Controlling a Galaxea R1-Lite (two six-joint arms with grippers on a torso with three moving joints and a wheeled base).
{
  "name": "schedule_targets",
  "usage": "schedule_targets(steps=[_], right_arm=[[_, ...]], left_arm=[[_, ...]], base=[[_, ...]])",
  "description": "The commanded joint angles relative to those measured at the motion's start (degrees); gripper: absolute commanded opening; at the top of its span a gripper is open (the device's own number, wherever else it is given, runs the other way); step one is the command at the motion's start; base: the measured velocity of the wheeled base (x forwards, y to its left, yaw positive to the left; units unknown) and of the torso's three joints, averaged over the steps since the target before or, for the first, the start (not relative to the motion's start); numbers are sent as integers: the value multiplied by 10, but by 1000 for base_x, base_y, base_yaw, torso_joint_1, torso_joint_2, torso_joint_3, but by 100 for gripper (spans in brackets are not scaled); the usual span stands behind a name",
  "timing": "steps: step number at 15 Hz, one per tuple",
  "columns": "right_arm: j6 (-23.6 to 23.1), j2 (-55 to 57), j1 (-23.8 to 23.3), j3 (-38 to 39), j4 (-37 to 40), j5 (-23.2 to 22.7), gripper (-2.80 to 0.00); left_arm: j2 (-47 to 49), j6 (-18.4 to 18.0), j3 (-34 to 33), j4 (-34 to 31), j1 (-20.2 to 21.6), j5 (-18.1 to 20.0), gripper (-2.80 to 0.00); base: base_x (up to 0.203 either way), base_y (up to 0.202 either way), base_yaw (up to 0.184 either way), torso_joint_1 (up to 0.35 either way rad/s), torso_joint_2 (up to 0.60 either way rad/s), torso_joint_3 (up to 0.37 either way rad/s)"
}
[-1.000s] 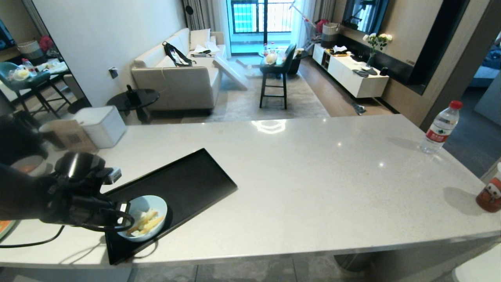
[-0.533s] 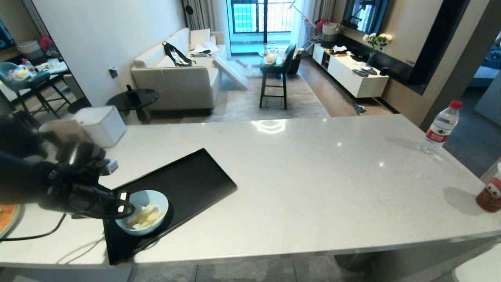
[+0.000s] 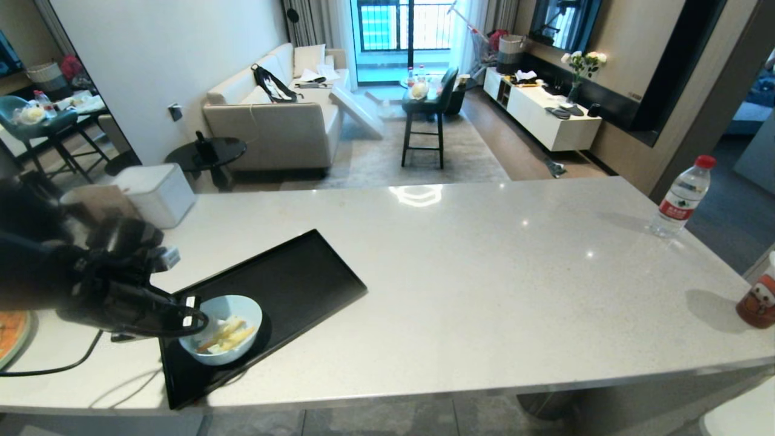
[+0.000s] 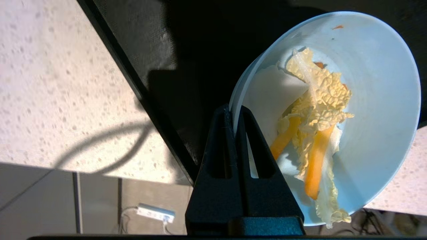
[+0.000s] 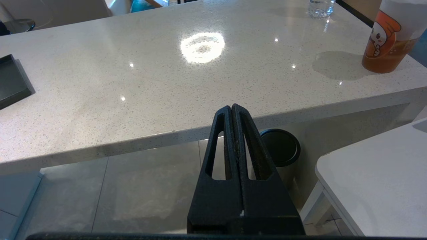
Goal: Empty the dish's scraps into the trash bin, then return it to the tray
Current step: Pick up the bowl with leftover food, then move the bowl over the trash can
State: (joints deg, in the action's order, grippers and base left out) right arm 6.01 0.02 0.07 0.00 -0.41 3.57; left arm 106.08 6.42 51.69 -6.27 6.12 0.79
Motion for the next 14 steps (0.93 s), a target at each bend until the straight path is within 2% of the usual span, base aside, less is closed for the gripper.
schedule_targets(steps=[1,3,5,8,9,12,14], right_arm=[[1,0,0,0,0,0,-280],[1,0,0,0,0,0,-280],[1,1,0,0,0,0,-280],[1,0,0,0,0,0,-280],[1,0,0,0,0,0,-280],[1,0,0,0,0,0,-280],[1,0,0,0,0,0,-280]], left_arm=[[-10,19,27,-30,2,7,-280],[-23,42,55,-74,8,26,-280],[-43,47,58,-91,22,32,-280],[-81,43,55,-139,77,46,-280],[-94,33,53,-154,98,49,-280],[-140,-39,17,-169,164,52,-280],[-170,-75,-16,-169,190,55,-280]], base=[[0,0,0,0,0,0],[0,0,0,0,0,0],[0,0,0,0,0,0],[0,0,0,0,0,0],[0,0,0,0,0,0],[0,0,0,0,0,0],[0,0,0,0,0,0]])
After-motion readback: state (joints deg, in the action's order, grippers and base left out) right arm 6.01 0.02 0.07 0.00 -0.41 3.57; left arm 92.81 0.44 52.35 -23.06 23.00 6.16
